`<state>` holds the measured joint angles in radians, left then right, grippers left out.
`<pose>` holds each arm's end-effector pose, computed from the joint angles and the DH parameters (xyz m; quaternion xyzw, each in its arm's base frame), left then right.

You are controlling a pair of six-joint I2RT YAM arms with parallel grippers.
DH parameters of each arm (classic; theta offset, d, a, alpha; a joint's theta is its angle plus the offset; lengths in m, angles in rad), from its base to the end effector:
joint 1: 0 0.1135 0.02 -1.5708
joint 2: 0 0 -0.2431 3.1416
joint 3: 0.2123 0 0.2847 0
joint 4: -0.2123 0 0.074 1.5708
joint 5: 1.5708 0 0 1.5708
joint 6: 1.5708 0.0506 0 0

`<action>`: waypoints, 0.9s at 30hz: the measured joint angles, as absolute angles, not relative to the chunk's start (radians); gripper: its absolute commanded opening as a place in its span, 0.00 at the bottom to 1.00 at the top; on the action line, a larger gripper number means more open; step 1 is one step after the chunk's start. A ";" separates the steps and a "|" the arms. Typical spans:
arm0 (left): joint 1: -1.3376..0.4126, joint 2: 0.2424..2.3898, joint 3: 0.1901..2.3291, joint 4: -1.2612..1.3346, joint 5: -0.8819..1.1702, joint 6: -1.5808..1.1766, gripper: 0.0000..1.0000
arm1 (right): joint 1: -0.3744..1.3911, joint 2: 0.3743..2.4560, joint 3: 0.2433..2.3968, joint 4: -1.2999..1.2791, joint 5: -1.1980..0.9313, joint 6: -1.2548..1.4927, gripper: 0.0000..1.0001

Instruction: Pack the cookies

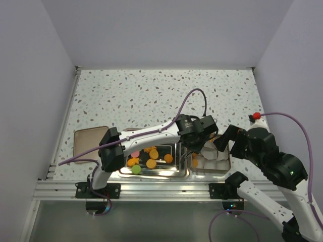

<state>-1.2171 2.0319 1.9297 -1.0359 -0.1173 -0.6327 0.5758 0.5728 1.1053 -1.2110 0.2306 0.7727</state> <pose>0.1660 -0.4325 0.2497 0.2688 0.9373 -0.1367 0.1747 0.1078 0.0562 0.3609 0.1375 0.8869 0.1865 0.3996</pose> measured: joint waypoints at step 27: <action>-1.225 1.948 1.793 -0.990 -0.137 -0.635 0.40 | 0.576 0.553 1.088 -1.211 0.243 0.769 0.99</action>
